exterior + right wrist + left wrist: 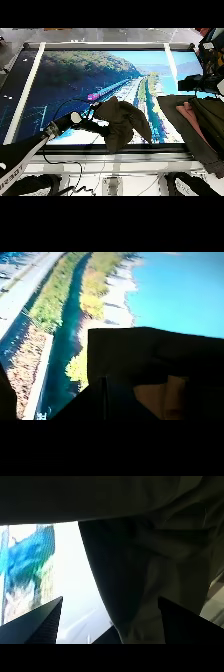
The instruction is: Fold the clothes and pants, and hang the long-sleeved shirts on hangers.
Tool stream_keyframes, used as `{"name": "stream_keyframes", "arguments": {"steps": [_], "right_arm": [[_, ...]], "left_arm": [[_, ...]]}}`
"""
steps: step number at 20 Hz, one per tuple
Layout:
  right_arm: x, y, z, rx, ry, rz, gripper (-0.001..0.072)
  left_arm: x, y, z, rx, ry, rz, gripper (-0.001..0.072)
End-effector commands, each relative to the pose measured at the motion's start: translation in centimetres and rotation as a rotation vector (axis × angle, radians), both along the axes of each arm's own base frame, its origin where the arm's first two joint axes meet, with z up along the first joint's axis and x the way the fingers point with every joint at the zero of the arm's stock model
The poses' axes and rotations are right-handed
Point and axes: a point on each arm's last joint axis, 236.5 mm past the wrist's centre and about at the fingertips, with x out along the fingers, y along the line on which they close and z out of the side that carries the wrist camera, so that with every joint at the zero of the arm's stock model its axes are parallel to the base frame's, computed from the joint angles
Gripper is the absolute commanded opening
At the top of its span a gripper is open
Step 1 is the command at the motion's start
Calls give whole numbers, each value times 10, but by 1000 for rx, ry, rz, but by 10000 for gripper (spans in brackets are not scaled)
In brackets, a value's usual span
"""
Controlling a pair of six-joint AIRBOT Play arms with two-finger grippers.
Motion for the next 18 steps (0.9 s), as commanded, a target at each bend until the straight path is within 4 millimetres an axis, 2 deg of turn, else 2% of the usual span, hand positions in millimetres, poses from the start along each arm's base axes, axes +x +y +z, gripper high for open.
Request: {"name": "stream_keyframes", "arguments": {"steps": [1, 2, 4, 5, 6, 7, 9, 10, 11, 13, 14, 15, 18], "right_arm": [[-20, -32, -62, 85, 202, -103, 12], [-25, -19, -86, 171, 266, -101, 13], [-32, 29, -125, 349, 369, -7, 15], [-32, 54, -140, 438, 395, 29, 98], [-29, 72, -151, 501, 404, 41, 279], [-23, 87, -160, 546, 407, 41, 384], [-10, 105, -183, 571, 419, 39, 391], [-7, 114, -197, 576, 436, 40, 391], [-7, 124, -210, 587, 469, 46, 391], [-11, 141, -234, 608, 548, 61, 392], [-13, 148, -242, 615, 573, 66, 429], [-13, 155, -248, 619, 589, 79, 485], [-3, 168, -255, 604, 585, 128, 486]], "left_arm": [[-28, 7, -5, 44, 68, -151, 689], [-33, 10, -7, 57, 76, -171, 689], [-28, 8, -8, 61, 49, -166, 687], [-21, 5, -8, 59, 17, -151, 671], [-15, 2, -8, 58, -15, -140, 565], [-10, -2, -8, 57, -43, -132, 475], [-2, -9, -7, 54, -95, -121, 455], [0, -13, -6, 52, -113, -122, 377], [0, -15, -6, 52, -122, -125, 222], [-2, -17, -6, 51, -121, -131, 63], [-2, -17, -6, 52, -121, -131, 13], [-1, -16, -6, 52, -122, -128, 12], [3, -11, -6, 70, -141, -140, 12]]}}
